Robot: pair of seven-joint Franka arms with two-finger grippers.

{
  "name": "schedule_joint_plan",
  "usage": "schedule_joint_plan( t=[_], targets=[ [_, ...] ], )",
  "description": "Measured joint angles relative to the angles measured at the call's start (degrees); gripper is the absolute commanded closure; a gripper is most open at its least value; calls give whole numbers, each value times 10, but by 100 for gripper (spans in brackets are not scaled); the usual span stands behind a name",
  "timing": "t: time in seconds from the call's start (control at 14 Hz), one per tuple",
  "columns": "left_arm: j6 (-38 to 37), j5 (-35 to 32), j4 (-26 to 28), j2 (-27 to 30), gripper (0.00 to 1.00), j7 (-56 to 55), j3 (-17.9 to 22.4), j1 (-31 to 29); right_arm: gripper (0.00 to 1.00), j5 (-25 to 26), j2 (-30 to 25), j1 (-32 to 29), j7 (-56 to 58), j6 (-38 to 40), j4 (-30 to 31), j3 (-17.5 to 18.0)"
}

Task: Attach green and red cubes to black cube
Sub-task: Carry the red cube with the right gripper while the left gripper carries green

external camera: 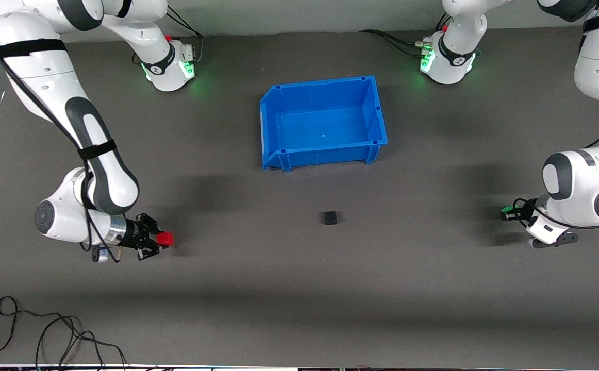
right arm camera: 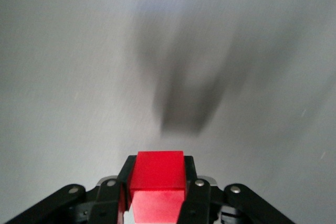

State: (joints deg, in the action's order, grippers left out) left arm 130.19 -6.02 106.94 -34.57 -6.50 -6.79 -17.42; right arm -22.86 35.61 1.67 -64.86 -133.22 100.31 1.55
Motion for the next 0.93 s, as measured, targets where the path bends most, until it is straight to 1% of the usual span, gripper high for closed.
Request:
schedule_joint_plan(
  t=[0.21, 0.36, 0.64, 0.79, 0.93],
  targets=[
    [-12, 1, 0, 3, 100, -113, -19, 1, 69, 0, 0, 37, -60, 1, -12, 0],
    [-30, 10, 0, 6, 100, -187, -40, 1, 69, 0, 0, 54, -89, 1, -17, 0],
    [-61, 94, -10, 16, 100, -350, -99, 4, 69, -1, 0, 66, -107, 2, -19, 0],
    [-73, 104, -26, 17, 100, -440, -126, 17, 69, -2, 2, 83, -137, -11, -19, 1],
    [-73, 107, -38, 17, 100, -536, -132, 47, 69, -3, 7, 126, -206, -47, -19, 2]
  ],
)
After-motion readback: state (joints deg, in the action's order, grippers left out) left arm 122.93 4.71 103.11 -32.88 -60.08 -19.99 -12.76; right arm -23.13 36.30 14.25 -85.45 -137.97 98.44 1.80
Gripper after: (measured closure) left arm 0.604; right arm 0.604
